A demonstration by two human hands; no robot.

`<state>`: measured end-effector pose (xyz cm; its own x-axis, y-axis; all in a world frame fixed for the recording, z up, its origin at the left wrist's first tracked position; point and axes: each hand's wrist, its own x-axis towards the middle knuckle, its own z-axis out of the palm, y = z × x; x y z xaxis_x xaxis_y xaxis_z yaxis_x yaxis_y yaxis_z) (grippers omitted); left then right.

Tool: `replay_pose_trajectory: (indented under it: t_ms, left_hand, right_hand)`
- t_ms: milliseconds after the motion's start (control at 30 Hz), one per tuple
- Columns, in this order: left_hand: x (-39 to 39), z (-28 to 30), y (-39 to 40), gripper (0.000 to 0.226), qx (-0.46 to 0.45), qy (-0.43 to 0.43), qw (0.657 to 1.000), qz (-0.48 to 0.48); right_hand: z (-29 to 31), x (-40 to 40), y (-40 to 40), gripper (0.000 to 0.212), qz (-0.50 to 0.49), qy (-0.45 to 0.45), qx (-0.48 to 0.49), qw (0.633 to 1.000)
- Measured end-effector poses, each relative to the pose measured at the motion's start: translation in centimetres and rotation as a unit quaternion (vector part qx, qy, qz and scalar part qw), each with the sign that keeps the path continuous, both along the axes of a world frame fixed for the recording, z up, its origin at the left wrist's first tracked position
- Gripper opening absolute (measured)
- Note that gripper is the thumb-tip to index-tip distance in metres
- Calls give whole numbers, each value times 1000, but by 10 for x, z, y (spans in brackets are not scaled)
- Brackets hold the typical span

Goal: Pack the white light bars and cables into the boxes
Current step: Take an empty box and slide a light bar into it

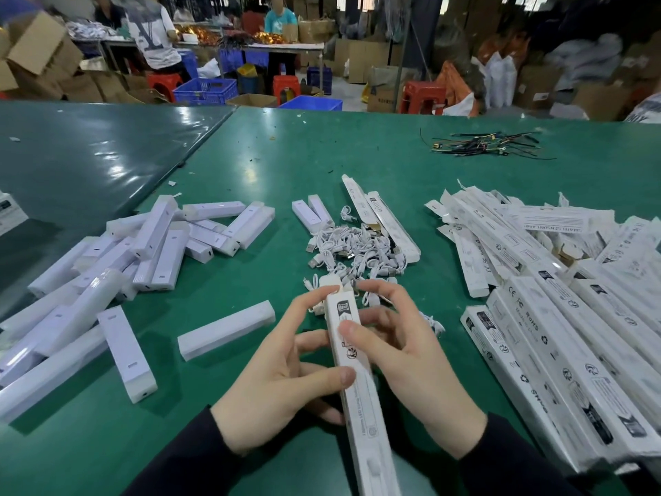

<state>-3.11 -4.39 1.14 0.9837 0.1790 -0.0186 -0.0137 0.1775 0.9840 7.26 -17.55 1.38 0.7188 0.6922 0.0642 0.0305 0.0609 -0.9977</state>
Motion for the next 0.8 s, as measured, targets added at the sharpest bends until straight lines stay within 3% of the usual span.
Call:
replay_pose_trajectory:
  t_ms: [300, 500, 667, 733, 800]
  left_hand:
    - [-2, 2, 1, 59, -12, 2, 1000, -21]
    - [0, 1, 0, 74, -12, 22, 1000, -11]
    - [-3, 5, 2, 57, -16, 16, 999, -27]
    - [-3, 5, 3, 54, -19, 12, 999, -25]
    - [-3, 5, 4, 60, -16, 9, 1000, -21]
  right_hand:
    - [5, 3, 0, 28, 24, 13, 4, 1000]
    - [7, 4, 0, 21, 17, 21, -1, 1000]
    - [12, 7, -3, 14, 64, 15, -15, 998]
    - [13, 8, -4, 16, 85, 9, -18, 996]
    - [12, 7, -4, 33, 75, 13, -13, 997]
